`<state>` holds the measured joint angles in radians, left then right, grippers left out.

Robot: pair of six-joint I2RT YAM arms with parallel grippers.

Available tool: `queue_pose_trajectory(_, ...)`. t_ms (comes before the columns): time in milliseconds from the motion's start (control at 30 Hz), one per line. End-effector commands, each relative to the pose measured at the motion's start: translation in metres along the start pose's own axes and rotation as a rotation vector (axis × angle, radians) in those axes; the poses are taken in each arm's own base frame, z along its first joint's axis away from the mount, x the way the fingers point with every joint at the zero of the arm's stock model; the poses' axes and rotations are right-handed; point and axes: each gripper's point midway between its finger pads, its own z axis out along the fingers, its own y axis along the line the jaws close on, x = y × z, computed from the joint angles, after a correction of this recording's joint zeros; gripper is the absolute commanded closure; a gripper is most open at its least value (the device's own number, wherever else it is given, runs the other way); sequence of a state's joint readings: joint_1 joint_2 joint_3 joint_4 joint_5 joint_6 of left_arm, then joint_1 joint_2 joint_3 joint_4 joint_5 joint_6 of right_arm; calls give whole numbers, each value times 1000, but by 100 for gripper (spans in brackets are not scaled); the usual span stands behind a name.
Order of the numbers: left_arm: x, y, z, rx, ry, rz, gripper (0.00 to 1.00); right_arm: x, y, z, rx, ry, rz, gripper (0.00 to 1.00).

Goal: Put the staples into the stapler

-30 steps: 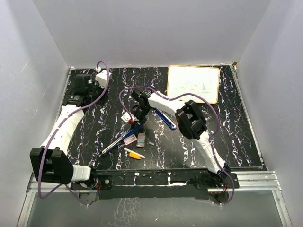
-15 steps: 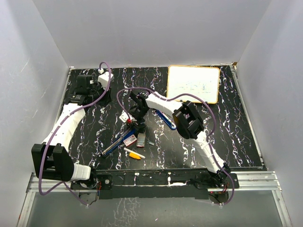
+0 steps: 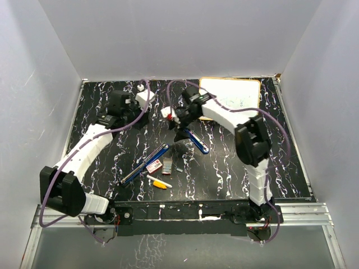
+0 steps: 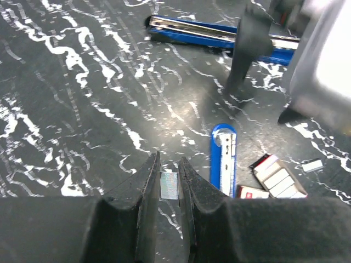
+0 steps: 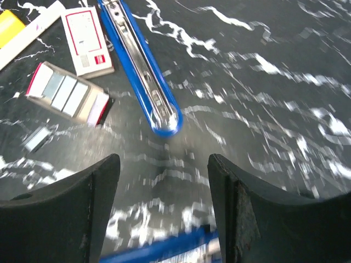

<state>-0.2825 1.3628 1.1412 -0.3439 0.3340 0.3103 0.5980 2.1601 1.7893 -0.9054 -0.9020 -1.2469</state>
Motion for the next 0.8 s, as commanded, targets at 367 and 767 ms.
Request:
queue_pose_trajectory(367, 27, -83, 37, 24, 62, 133, 100, 5, 53, -180, 574, 8, 346, 31)
queue_pose_trajectory(767, 50, -93, 64, 25, 63, 128, 100, 38, 93, -239, 810, -114, 441, 31)
